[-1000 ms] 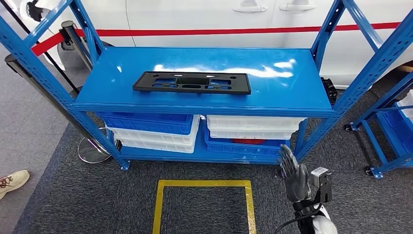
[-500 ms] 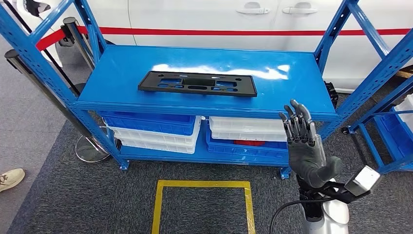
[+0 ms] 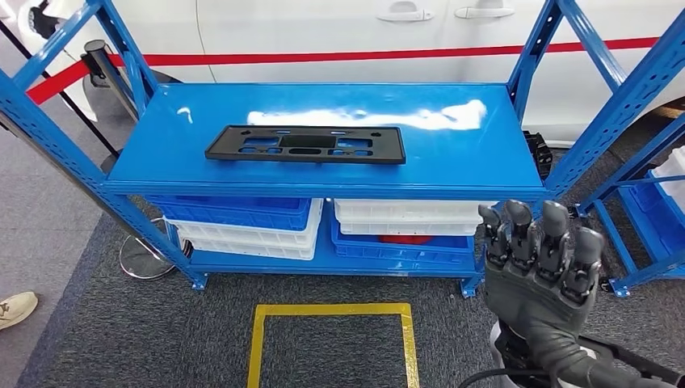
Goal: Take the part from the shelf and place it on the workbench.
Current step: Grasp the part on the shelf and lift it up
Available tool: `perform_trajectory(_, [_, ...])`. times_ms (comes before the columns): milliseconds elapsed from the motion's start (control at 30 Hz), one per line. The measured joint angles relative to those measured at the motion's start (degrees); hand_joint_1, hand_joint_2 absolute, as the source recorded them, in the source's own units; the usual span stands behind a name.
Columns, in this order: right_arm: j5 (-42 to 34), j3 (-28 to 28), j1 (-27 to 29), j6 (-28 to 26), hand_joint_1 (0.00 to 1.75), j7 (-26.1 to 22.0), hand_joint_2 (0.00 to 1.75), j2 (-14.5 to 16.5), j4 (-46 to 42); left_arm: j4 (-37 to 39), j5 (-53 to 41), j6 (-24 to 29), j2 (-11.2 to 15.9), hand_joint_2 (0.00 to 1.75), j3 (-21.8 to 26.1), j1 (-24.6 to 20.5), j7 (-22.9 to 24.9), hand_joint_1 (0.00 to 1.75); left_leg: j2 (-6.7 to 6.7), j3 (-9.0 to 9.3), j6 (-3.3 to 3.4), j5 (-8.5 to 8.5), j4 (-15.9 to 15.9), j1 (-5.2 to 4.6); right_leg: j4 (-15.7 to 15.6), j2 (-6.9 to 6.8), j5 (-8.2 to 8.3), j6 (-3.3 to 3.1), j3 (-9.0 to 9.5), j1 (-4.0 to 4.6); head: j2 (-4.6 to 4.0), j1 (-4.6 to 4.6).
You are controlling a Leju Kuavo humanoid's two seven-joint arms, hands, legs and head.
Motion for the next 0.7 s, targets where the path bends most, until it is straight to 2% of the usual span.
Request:
perform_trajectory(33, [-0.7, 0.7, 0.7, 0.6, 0.0, -0.3, 0.0, -0.4, -0.7, 0.1, 0.1, 0.3, 0.0, 0.0, 0.4, 0.0, 0.1, 0.0, 0.0, 1.62, 0.2, 2.61, -4.1, 0.0, 0.0, 0.08, -0.33, 0.11, 0.47, 0.02, 0.01, 0.0])
perform_trajectory(67, [-1.3, 1.1, 1.2, 1.3, 0.0, -0.5, 0.0, -0.7, -1.1, 0.1, 0.2, 0.5, 0.0, 0.0, 0.7, 0.0, 0.2, 0.0, -0.03, 3.31, 0.45, 4.43, -7.9, -0.05, 0.0, 0.14, -0.65, 0.3, 0.84, 0.07, 0.01, 0.02])
perform_trajectory(100, [-1.8, 1.3, 1.5, 1.9, 0.0, -0.5, 0.0, -1.0, -1.4, 0.2, 0.3, 0.8, -0.1, 0.0, 1.0, 0.0, 0.2, 0.0, -0.08, 4.68, 0.74, 5.47, -11.0, -0.17, 0.1, 0.23, -0.92, 0.56, 1.03, 0.14, 0.01, 0.01])
perform_trajectory(133, [-2.2, 1.5, 1.9, 2.4, 0.0, -0.5, 0.0, -1.4, -1.5, 0.2, 0.4, 0.9, -0.2, 0.0, 1.3, 0.0, 0.3, 0.0, -0.12, 5.45, 1.02, 5.79, -12.8, -0.31, 0.1, 0.27, -1.08, 0.86, 1.11, 0.18, 0.01, 0.01])
perform_trajectory(200, [-2.8, 1.8, 2.7, 2.4, 0.0, -0.4, 0.0, -2.3, -1.6, 0.3, 0.5, 1.1, -0.3, 0.0, 1.7, 0.0, 0.4, 0.0, -0.18, 5.73, 1.59, 5.3, -13.5, -0.55, 0.0, 0.3, -1.24, 1.52, 1.08, 0.22, 0.01, 0.01])
perform_trajectory(267, [-3.2, 2.1, 3.2, 1.8, 0.0, 0.0, 0.0, -3.5, -1.7, 0.3, 0.4, 1.2, -0.5, 0.0, 1.9, 0.1, 0.3, 0.0, -0.19, 6.11, 2.21, 5.31, -13.9, -0.35, 0.5, 0.22, -1.78, 2.17, 1.07, 0.12, 0.01, 0.08])
perform_trajectory(333, [-2.9, 2.4, 3.5, 0.8, 0.0, 0.0, 0.0, -4.8, -1.6, 0.3, 0.1, 1.2, -0.7, 0.0, 2.0, 0.0, 0.3, 0.0, -0.16, 6.76, 2.92, 5.24, -14.5, -0.17, 4.6, 0.11, -3.76, 2.74, -0.87, 0.02, 0.01, 0.16])
perform_trajectory(400, [-1.5, 3.1, 4.0, -0.6, 0.0, -0.4, 0.0, -6.0, -1.0, 0.4, -0.3, 1.2, -0.8, 0.0, 2.2, 0.0, 0.2, 0.0, -0.15, 7.17, 3.41, 4.89, -14.5, -0.25, 11.9, 0.06, -6.25, 3.09, -5.16, -0.01, 0.01, 0.22])
perform_trajectory(433, [-0.6, 3.6, 4.3, -1.6, 0.0, -0.5, 0.0, -6.8, -0.3, 0.4, -0.6, 1.2, -0.8, 0.0, 2.2, 0.0, 0.2, 0.0, -0.16, 7.41, 3.48, 4.66, -14.5, -0.29, 14.6, 0.05, -6.59, 3.18, -7.11, -0.02, 0.01, 0.22])
perform_trajectory(467, [0.4, 4.3, 4.4, -2.7, 0.0, -0.5, 0.0, -7.6, 0.6, 0.5, -0.9, 1.1, -0.8, 0.0, 2.3, 0.0, 0.1, 0.0, -0.19, 7.74, 3.47, 4.38, -14.5, -0.32, 15.5, 0.05, -5.8, 3.2, -8.16, -0.02, 0.01, 0.22])
perform_trajectory(500, [1.2, 5.2, 4.4, -4.0, 0.0, -0.5, 0.0, -8.4, 1.6, 0.5, -1.2, 1.0, -0.9, 0.0, 2.4, 0.0, 0.1, 0.0, -0.23, 8.17, 3.39, 4.06, -14.5, -0.32, 14.2, 0.04, -3.97, 3.12, -8.15, -0.01, 0.01, 0.22])
perform_trajectory(567, [2.4, 7.1, 4.0, -6.2, 0.0, -0.5, 0.0, -9.8, 4.0, 0.7, -1.6, 0.8, -1.0, 0.0, 2.5, -0.1, 0.0, 0.0, -0.31, 9.15, 3.08, 3.32, -14.5, -0.34, 7.3, 0.04, 0.82, 2.66, -5.62, 0.08, 0.01, 0.23])
perform_trajectory(600, [2.7, 8.1, 3.5, -7.1, 0.0, -0.5, 0.0, -10.4, 5.3, 0.7, -1.8, 0.7, -1.1, 0.0, 2.5, -0.1, 0.0, 0.0, -0.34, 9.44, 2.82, 2.94, -14.5, -0.42, 4.0, 0.02, 2.19, 2.35, -4.23, 0.24, 0.01, 0.23])
perform_trajectory(633, [2.8, 9.2, 2.8, -8.0, 0.0, -0.5, 0.0, -10.8, 6.7, 0.8, -2.0, 0.6, -1.2, 0.0, 2.5, -0.2, 0.0, 0.0, -0.33, 9.56, 2.53, 2.67, -14.5, -0.48, 1.8, -0.01, 2.72, 2.03, -3.31, 0.42, 0.01, 0.22])
perform_trajectory(700, [2.6, 11.5, 1.1, -9.8, 0.0, -0.4, 0.0, -11.4, 9.3, 0.9, -2.3, 0.5, -1.3, 0.0, 2.5, -0.5, 0.0, 0.0, -0.23, 9.61, 1.93, 2.35, -14.7, -0.58, 0.6, 0.01, 2.15, 1.5, -2.83, 0.71, 0.0, 0.16])
